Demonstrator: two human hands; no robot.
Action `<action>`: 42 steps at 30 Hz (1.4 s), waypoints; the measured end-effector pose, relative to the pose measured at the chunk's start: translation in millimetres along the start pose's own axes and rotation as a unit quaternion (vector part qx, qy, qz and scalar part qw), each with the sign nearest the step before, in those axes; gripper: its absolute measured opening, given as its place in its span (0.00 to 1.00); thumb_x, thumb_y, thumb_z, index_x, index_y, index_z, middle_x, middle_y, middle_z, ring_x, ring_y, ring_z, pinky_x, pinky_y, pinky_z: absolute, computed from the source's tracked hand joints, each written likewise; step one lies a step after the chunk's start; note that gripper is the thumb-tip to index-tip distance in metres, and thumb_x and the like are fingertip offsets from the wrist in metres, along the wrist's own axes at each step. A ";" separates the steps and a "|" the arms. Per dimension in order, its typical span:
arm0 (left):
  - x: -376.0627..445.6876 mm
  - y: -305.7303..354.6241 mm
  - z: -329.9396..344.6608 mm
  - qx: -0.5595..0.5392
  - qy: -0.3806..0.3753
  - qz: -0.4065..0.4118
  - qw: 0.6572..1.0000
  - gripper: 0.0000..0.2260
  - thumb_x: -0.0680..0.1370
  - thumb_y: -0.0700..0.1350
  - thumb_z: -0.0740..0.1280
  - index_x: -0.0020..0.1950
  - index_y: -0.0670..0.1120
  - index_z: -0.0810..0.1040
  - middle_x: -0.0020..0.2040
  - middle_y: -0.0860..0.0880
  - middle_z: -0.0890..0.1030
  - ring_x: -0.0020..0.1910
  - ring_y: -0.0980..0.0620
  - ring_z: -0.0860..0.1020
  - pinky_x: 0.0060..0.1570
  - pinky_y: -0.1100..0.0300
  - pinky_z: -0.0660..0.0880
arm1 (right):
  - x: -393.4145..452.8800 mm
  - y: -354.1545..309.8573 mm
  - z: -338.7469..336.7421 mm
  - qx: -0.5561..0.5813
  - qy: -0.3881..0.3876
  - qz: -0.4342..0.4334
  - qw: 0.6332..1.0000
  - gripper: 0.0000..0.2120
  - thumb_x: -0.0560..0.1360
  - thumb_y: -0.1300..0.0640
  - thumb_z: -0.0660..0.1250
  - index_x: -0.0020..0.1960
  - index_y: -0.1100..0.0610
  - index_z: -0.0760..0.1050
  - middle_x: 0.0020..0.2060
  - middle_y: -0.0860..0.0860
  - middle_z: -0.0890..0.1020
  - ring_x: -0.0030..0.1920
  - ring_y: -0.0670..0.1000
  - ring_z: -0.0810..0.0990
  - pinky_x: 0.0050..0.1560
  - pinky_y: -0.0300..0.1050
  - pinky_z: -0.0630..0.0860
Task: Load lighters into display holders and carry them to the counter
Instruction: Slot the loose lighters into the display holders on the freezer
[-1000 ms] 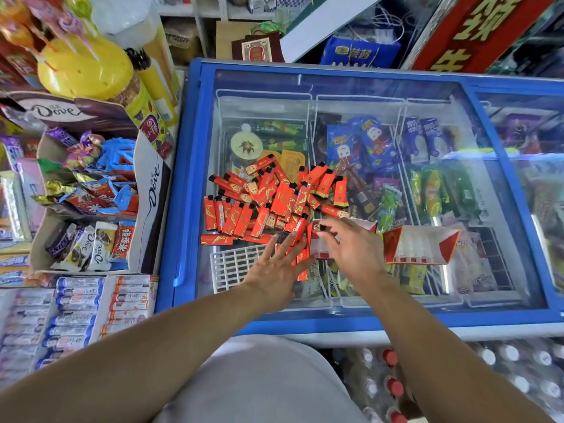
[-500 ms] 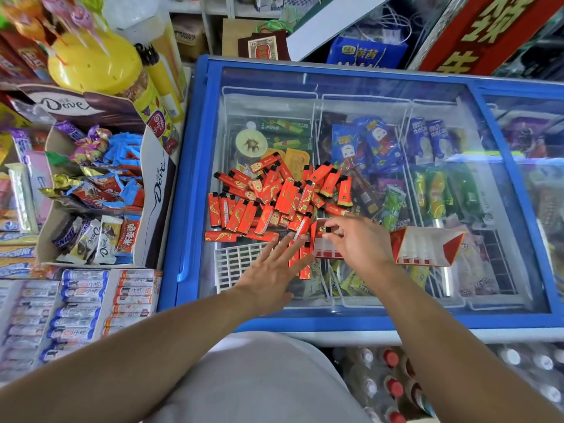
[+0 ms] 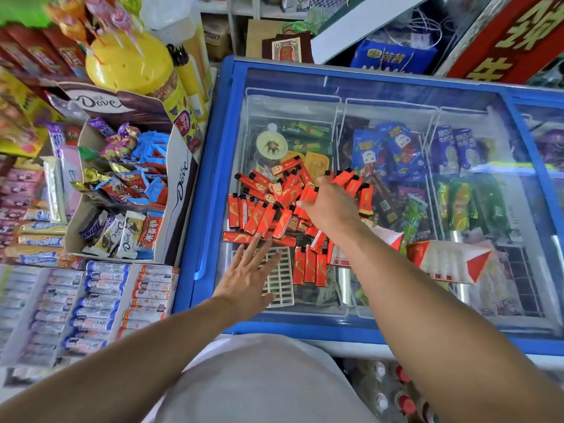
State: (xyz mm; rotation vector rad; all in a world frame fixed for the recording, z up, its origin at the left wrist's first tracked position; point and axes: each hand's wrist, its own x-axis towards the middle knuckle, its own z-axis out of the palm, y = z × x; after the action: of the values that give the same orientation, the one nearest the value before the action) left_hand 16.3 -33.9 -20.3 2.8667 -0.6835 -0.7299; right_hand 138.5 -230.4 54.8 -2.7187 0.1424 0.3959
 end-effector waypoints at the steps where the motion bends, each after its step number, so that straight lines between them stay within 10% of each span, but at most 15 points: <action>1: 0.4 -0.2 0.6 -0.003 0.000 0.000 1.000 0.39 0.80 0.59 0.63 0.82 0.54 0.40 0.80 0.48 0.30 0.75 0.46 0.24 0.78 0.42 0.38 | 4.6 -2.1 4.6 -0.004 -0.011 0.010 1.000 0.36 0.77 0.44 0.70 0.77 0.60 0.61 0.62 0.58 0.78 0.60 0.57 0.80 0.56 0.52 0.78; 5: 1.2 -3.9 3.1 -0.020 0.008 0.008 1.000 0.39 0.80 0.59 0.64 0.82 0.55 0.41 0.80 0.49 0.31 0.75 0.49 0.23 0.77 0.44 0.35 | 17.1 -3.8 18.1 0.021 -0.030 0.035 0.999 0.34 0.75 0.49 0.73 0.74 0.62 0.64 0.60 0.59 0.78 0.56 0.58 0.81 0.58 0.52 0.80; 11: -1.3 -2.0 1.8 -0.026 0.027 0.013 0.999 0.38 0.79 0.58 0.66 0.82 0.54 0.47 0.82 0.47 0.36 0.77 0.46 0.27 0.78 0.42 0.39 | 4.9 5.0 -14.9 0.168 -0.012 0.030 0.985 0.17 0.77 0.52 0.72 0.62 0.50 0.70 0.43 0.44 0.79 0.33 0.46 0.81 0.29 0.38 0.75; 17: 0.5 14.2 -8.5 -0.070 0.127 0.061 0.988 0.31 0.78 0.55 0.69 0.79 0.51 0.64 0.81 0.46 0.59 0.81 0.46 0.49 0.79 0.45 0.48 | -44.3 61.4 -82.3 0.213 0.045 -0.019 0.976 0.10 0.76 0.49 0.73 0.54 0.45 0.74 0.43 0.42 0.84 0.36 0.36 0.79 0.38 0.37 0.72; 25: 35.4 68.7 -26.7 0.075 -0.011 0.156 0.985 0.38 0.83 0.58 0.58 0.81 0.55 0.34 0.78 0.46 0.28 0.76 0.46 0.26 0.77 0.44 0.34 | -72.7 82.5 -71.7 0.160 0.023 -0.036 0.986 0.08 0.75 0.49 0.74 0.52 0.44 0.77 0.50 0.37 0.78 0.46 0.33 0.76 0.46 0.33 0.70; 33: 39.7 75.7 -32.2 0.107 -0.038 0.134 0.985 0.40 0.82 0.60 0.60 0.81 0.52 0.34 0.80 0.45 0.33 0.77 0.42 0.28 0.77 0.40 0.37 | -68.1 84.4 -58.9 0.124 0.009 -0.065 0.990 0.08 0.75 0.46 0.72 0.53 0.43 0.78 0.53 0.38 0.83 0.52 0.32 0.74 0.49 0.34 0.69; 38: 41.2 75.4 -31.1 0.136 -0.056 0.127 0.981 0.40 0.82 0.59 0.59 0.80 0.53 0.32 0.80 0.44 0.32 0.75 0.40 0.26 0.76 0.38 0.34 | -73.1 89.6 -63.5 0.181 0.059 -0.087 0.978 0.08 0.76 0.48 0.73 0.54 0.45 0.79 0.47 0.29 0.77 0.46 0.20 0.70 0.44 0.16 0.63; 42: 39.8 76.5 -30.4 0.139 -0.053 0.134 0.980 0.41 0.82 0.58 0.60 0.79 0.53 0.30 0.80 0.45 0.32 0.76 0.40 0.27 0.76 0.38 0.34 | -71.3 88.4 -55.8 0.152 0.047 -0.094 0.983 0.10 0.76 0.45 0.71 0.57 0.43 0.79 0.53 0.37 0.81 0.50 0.31 0.75 0.45 0.24 0.65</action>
State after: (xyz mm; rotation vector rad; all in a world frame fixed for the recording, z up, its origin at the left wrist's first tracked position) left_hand 31.5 -120.4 5.2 2.9013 -1.2501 -0.8053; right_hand 71.1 -330.4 93.1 -2.4218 -0.0263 0.1746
